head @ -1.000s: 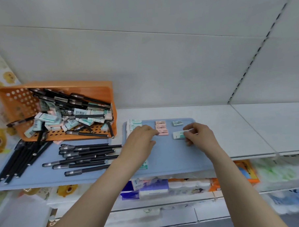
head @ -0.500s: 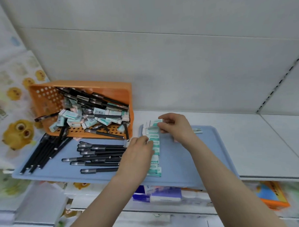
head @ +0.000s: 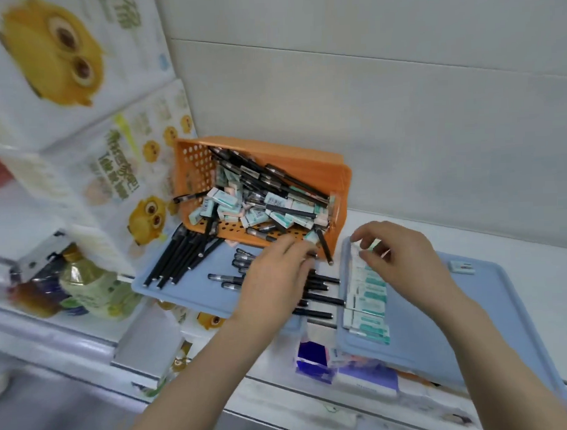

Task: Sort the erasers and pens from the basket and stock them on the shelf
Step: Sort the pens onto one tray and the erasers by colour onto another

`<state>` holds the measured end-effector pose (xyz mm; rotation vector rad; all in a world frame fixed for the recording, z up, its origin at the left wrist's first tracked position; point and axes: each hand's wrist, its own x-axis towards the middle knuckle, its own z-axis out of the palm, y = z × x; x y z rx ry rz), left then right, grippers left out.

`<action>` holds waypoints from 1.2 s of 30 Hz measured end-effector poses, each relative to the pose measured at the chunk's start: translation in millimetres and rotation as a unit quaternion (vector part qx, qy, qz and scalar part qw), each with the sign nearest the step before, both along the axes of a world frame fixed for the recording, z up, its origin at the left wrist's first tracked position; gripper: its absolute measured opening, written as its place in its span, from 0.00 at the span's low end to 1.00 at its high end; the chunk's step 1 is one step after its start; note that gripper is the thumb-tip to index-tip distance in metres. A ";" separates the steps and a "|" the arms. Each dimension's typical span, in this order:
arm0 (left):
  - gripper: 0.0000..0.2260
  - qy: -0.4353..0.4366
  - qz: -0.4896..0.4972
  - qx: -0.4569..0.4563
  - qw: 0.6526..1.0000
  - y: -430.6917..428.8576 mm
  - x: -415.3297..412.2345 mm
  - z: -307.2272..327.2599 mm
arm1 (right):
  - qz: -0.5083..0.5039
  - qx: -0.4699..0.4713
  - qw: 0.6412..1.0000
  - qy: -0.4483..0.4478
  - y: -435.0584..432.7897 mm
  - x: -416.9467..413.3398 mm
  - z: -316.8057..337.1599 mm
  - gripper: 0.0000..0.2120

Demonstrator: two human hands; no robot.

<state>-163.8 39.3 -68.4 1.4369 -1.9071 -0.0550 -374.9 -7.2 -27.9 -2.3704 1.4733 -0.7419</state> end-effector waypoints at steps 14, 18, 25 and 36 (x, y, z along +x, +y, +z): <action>0.08 -0.175 -0.031 0.073 0.981 -84.9 92.8 -5.2 | -0.121 -0.098 0.962 -0.222 22.6 81.3 13.8 0.03; 0.11 -0.185 0.016 0.044 0.982 -75.5 117.1 -1.4 | -0.133 0.048 0.948 -0.285 32.5 82.5 4.2 0.05; 0.04 -0.136 0.034 0.015 0.990 -41.2 159.1 11.3 | -0.109 0.056 0.992 -0.010 33.5 99.0 -20.7 0.05; 0.04 -0.073 0.024 0.050 0.996 -27.2 155.2 8.3 | 0.024 0.122 0.963 0.238 22.3 119.9 -26.4 0.25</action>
